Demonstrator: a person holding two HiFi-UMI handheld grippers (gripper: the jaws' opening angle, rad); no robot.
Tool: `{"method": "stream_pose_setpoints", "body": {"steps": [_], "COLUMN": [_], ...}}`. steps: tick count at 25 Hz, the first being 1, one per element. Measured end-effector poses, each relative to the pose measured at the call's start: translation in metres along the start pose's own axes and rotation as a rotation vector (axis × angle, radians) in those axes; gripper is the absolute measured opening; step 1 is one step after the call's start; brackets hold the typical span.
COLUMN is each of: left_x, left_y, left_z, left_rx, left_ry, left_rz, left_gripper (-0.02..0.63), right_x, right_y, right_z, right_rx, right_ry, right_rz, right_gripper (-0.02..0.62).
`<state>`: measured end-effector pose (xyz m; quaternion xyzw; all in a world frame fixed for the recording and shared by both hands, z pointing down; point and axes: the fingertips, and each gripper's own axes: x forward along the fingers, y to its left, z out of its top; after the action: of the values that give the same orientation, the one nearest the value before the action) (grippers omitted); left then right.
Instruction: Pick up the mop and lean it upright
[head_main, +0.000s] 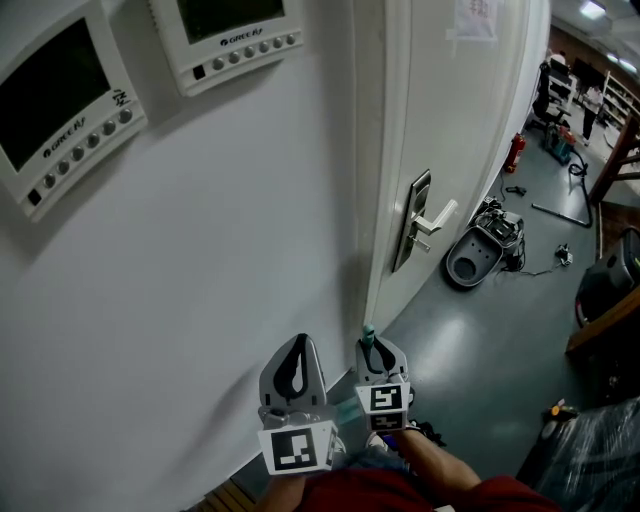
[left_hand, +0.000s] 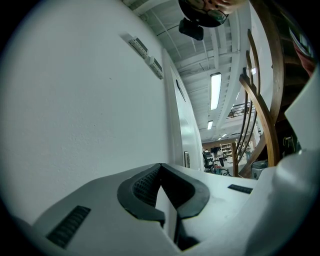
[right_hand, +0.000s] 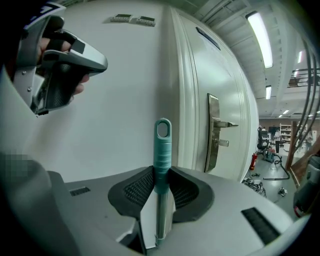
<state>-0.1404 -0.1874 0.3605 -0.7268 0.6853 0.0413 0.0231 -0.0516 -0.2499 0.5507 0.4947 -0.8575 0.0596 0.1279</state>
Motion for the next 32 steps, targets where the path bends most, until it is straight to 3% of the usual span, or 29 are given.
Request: {"method": "stream_pose_setpoints", "body": {"steps": [13, 32], "left_x": [-0.01, -0.015], "left_y": [0.005, -0.004], "left_z": [0.001, -0.001], "left_rx": [0.018, 0.01], "left_ry": [-0.001, 0.006], "left_rz": [0.014, 0.004], "left_gripper": [0.014, 0.014], "right_x": [0.057, 0.08], "right_y": [-0.009, -0.01], "right_z": [0.008, 0.011], "right_rx": [0.01, -0.012], "right_ry": [0.031, 0.064], "right_rz": [-0.016, -0.034], "right_gripper": [0.107, 0.11]}}
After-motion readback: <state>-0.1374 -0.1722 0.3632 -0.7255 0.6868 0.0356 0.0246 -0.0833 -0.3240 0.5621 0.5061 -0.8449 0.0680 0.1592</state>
